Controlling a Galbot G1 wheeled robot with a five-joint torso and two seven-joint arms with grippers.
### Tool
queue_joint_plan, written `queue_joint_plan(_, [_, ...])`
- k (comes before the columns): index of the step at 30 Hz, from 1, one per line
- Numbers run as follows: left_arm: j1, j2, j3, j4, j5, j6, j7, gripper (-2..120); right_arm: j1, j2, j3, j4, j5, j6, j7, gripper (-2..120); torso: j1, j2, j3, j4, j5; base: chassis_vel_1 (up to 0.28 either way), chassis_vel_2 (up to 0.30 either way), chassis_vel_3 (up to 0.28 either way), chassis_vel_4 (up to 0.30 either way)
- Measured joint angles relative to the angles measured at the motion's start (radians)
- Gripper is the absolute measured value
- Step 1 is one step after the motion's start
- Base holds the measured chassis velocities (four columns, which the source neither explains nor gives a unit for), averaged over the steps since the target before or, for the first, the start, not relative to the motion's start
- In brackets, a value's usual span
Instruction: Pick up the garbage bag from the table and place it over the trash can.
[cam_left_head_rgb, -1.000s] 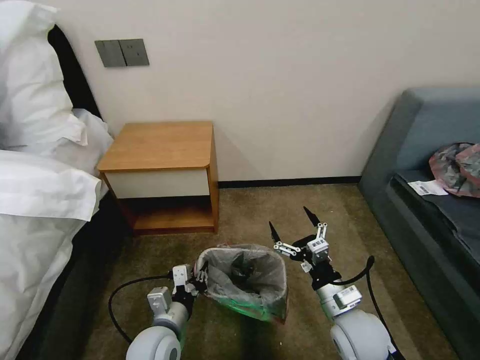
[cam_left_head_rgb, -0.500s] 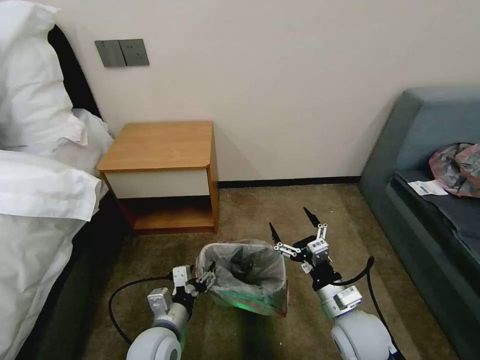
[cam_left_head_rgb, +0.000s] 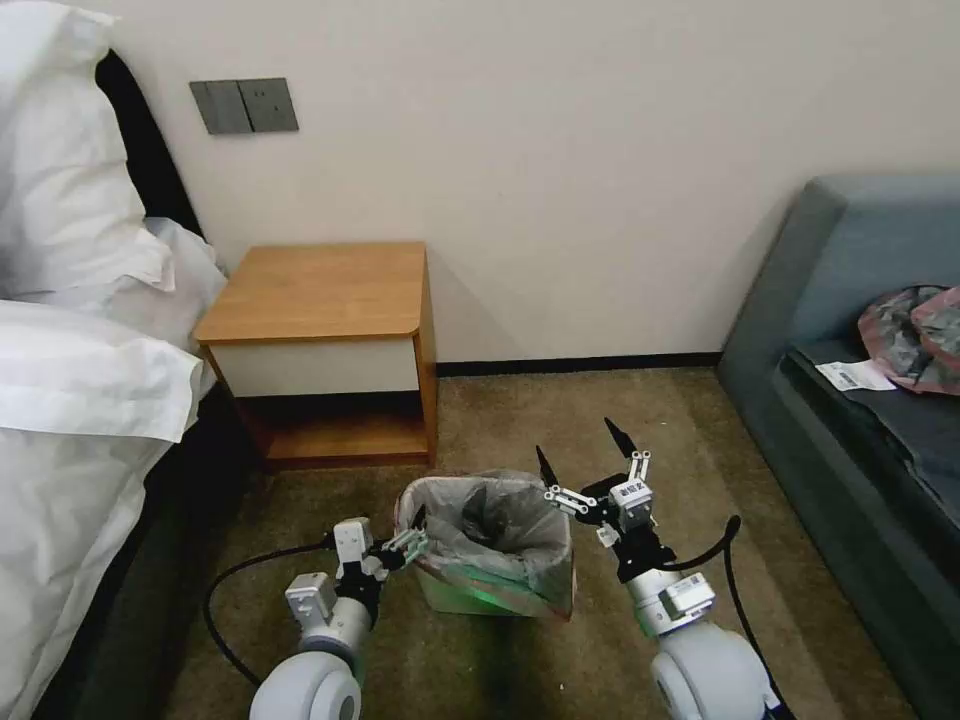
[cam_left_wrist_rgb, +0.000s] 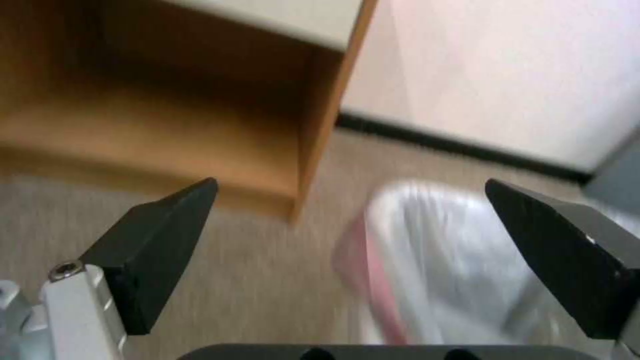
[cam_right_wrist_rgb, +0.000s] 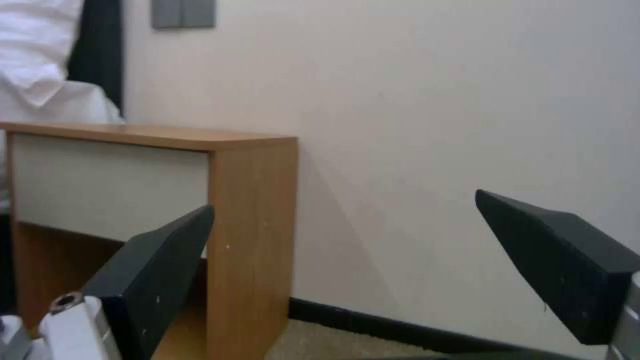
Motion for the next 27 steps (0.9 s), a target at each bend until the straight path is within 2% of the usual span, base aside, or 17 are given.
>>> queue_joint_plan(3, [-0.012, -0.004, -0.008, 0.025, 0.023, -0.104, 0.034, 100, 0.001, 0.031, -0.008, -0.019, -0.003, 0.000, 0.042, 100, 0.000, 0.000, 0.000, 0.0001, 0.0000, 0.000, 0.000, 0.000, 0.000])
queue_joint_plan(5, [-0.015, -0.005, -0.009, 0.031, 0.033, -0.126, 0.043, 100, 0.001, 0.038, -0.009, -0.024, -0.005, -0.001, 0.051, 100, 0.000, 0.000, 0.000, 0.0000, 0.0001, 0.000, 0.000, 0.000, 0.000])
queue_joint_plan(6, [-0.019, -0.006, -0.012, 0.047, 0.066, -0.181, 0.067, 100, 0.003, 0.054, -0.008, -0.039, -0.009, -0.004, 0.063, 100, 0.000, 0.000, 0.000, 0.0001, 0.0000, 0.000, 0.000, 0.000, 0.000])
queue_joint_plan(8, [-0.023, -0.007, -0.014, 0.061, 0.104, -0.236, 0.085, 100, 0.006, 0.071, -0.008, -0.060, -0.012, -0.004, 0.075, 100, 0.000, 0.000, 0.000, 0.0000, 0.0000, 0.000, 0.000, 0.000, 0.000])
queue_joint_plan(16, [-0.022, -0.010, -0.014, 0.076, 0.139, -0.320, 0.091, 100, 0.021, 0.102, -0.003, -0.120, -0.021, 0.014, 0.095, 100, 0.000, 0.000, 0.000, 0.0001, 0.0001, 0.000, 0.000, 0.000, 0.000])
queue_joint_plan(27, [-0.019, -0.013, -0.014, 0.082, 0.145, -0.326, 0.073, 100, 0.027, 0.102, 0.007, -0.136, -0.023, 0.022, 0.097, 100, 0.000, 0.000, 0.000, 0.0001, 0.0001, 0.000, 0.000, 0.000, 0.000])
